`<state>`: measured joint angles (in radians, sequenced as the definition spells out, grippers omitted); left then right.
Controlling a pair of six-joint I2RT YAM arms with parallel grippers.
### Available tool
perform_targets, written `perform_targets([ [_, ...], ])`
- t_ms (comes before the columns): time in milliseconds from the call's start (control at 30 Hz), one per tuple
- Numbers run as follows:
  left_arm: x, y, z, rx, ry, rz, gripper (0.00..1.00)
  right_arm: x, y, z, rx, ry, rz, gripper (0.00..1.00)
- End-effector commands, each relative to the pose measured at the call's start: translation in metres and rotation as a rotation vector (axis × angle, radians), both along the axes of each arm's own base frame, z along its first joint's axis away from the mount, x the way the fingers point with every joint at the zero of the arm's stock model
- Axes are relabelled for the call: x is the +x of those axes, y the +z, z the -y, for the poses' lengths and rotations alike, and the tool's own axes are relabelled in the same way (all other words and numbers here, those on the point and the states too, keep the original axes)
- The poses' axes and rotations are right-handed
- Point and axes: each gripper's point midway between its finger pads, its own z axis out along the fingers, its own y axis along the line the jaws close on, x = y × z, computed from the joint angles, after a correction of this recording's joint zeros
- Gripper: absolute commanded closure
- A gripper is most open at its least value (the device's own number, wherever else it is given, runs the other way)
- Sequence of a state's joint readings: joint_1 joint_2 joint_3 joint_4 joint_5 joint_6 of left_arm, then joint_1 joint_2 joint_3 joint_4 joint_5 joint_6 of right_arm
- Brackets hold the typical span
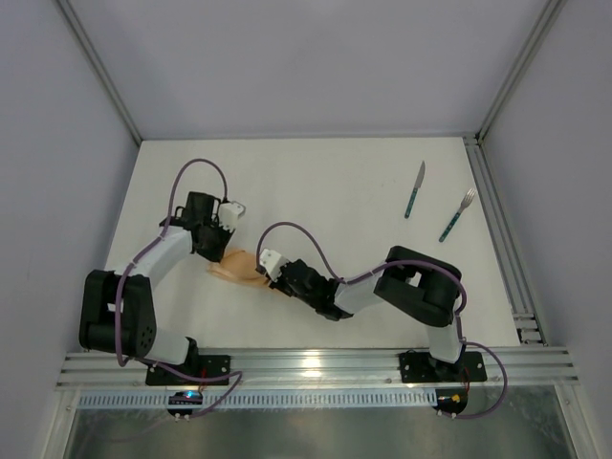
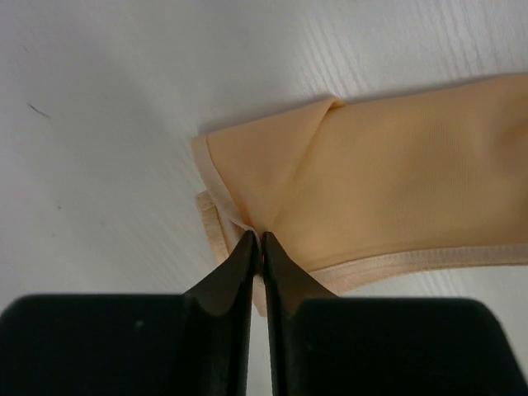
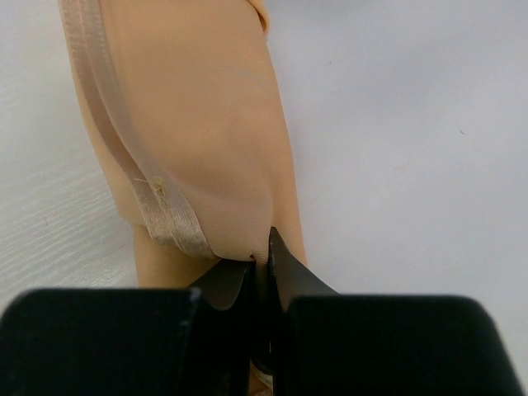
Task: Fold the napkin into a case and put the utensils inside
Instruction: Smooth out the smaller rectangle-folded napkin at the center of the board.
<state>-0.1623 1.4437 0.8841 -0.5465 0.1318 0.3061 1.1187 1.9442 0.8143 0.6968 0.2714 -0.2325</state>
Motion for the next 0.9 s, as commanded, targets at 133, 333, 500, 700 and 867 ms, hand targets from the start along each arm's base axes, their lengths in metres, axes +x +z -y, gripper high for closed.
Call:
perform_targets([
  [133,-0.034,-0.011,-0.01,0.056,-0.096,-0.065,1.0,0.006,-0.023,0.029,-0.101,-0.146,0.007,0.96],
  [333,-0.044,-0.028,-0.015,0.086,-0.116,-0.129,1.0,0.008,0.005,0.023,-0.085,-0.173,0.123,0.96],
  [500,-0.052,-0.028,-0.007,0.037,-0.166,-0.123,0.98,0.007,0.009,0.02,-0.085,-0.148,0.139,0.96],
  [700,-0.06,0.001,0.004,-0.011,-0.284,-0.005,0.6,0.0,-0.006,0.017,-0.108,-0.099,0.106,0.96],
  [867,-0.056,0.029,0.009,-0.027,-0.336,0.107,0.59,-0.001,-0.009,0.014,-0.12,-0.084,0.099,0.96],
])
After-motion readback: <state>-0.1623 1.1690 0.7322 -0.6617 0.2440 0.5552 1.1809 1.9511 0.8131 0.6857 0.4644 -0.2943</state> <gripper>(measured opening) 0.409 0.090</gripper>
